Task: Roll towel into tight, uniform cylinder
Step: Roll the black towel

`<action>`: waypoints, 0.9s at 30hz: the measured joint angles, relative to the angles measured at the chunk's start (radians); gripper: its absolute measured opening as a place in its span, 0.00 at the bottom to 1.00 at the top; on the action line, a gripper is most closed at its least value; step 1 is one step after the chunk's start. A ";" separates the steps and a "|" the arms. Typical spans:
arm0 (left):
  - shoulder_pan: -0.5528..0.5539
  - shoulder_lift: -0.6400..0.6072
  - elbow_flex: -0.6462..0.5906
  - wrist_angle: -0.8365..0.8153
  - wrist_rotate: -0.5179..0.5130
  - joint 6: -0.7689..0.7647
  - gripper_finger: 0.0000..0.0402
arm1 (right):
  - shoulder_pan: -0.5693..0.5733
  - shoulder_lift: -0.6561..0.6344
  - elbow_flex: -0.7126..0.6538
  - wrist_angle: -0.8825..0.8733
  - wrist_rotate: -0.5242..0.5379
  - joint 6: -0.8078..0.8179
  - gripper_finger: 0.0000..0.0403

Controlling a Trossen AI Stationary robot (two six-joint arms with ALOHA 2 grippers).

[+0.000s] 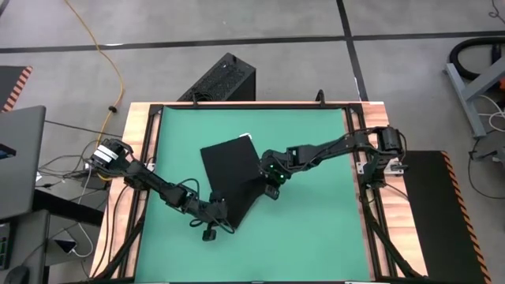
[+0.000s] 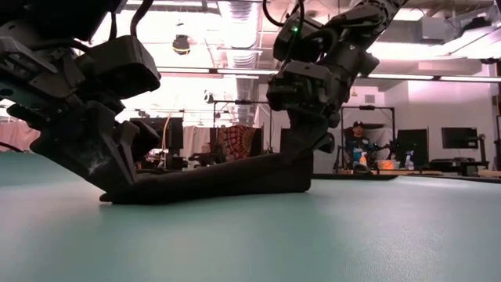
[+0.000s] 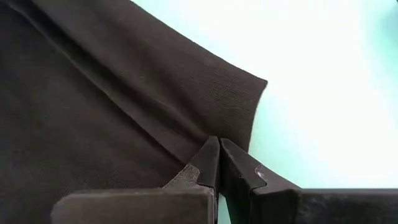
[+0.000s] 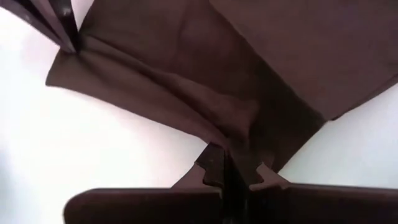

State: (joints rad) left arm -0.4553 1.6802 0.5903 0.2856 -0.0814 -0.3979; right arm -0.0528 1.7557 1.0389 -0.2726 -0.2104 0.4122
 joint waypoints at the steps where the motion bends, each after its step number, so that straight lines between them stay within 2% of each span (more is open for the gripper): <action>1: 0.000 0.000 0.000 0.002 0.001 0.000 0.00 | -0.003 0.000 0.000 0.007 0.004 -0.002 0.04; 14: -0.001 0.000 0.000 0.020 0.023 -0.005 0.00 | -0.021 0.095 0.006 0.119 0.008 0.013 0.04; 21: -0.002 0.000 0.001 0.019 0.058 -0.030 0.00 | 0.008 0.080 0.061 0.086 0.002 0.001 0.04; 27: -0.002 -0.001 0.001 0.019 0.067 -0.029 0.00 | 0.058 0.064 0.108 -0.017 0.006 -0.018 0.04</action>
State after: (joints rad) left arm -0.4572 1.6794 0.5911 0.3042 -0.0140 -0.4267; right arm 0.0053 1.8200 1.1473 -0.2899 -0.2044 0.3946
